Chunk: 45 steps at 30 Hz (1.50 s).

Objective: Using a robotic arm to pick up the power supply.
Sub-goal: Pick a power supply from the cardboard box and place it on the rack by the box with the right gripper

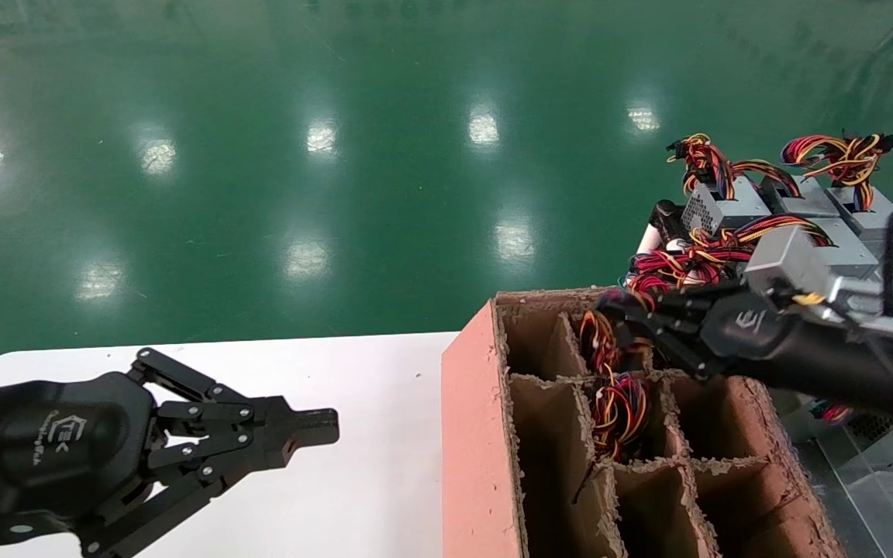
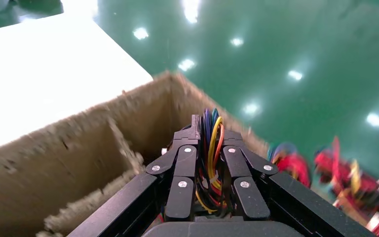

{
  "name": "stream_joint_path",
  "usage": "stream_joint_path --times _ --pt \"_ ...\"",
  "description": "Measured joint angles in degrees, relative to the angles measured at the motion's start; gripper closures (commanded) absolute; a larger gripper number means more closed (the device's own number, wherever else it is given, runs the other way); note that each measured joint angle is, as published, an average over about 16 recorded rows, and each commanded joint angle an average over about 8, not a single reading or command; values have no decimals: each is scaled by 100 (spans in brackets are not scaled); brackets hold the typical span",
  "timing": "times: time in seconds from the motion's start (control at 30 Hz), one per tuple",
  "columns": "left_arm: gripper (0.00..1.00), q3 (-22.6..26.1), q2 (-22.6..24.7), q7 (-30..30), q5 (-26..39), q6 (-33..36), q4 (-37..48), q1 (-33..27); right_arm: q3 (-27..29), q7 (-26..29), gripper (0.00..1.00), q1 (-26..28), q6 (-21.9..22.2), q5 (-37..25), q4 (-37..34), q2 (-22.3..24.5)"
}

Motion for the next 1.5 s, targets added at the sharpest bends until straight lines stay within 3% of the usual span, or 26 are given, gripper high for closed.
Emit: stream_joint_path --times 0.3,0.53,1.03,1.5 --pt "100 1 0 0 0 0 0 0 312 19 100 451 257 -110 1098 453" --pt "100 1 -1 1 -1 -1 0 0 457 -67 100 1082 444 -440 1429 634" --pt "100 3 -1 1 -2 -1 0 -1 554 -126 100 2203 885 -1528 1074 1051" --pt "100 4 -1 2 -2 -1 0 -1 545 169 100 2021 1308 -2554 604 2049"
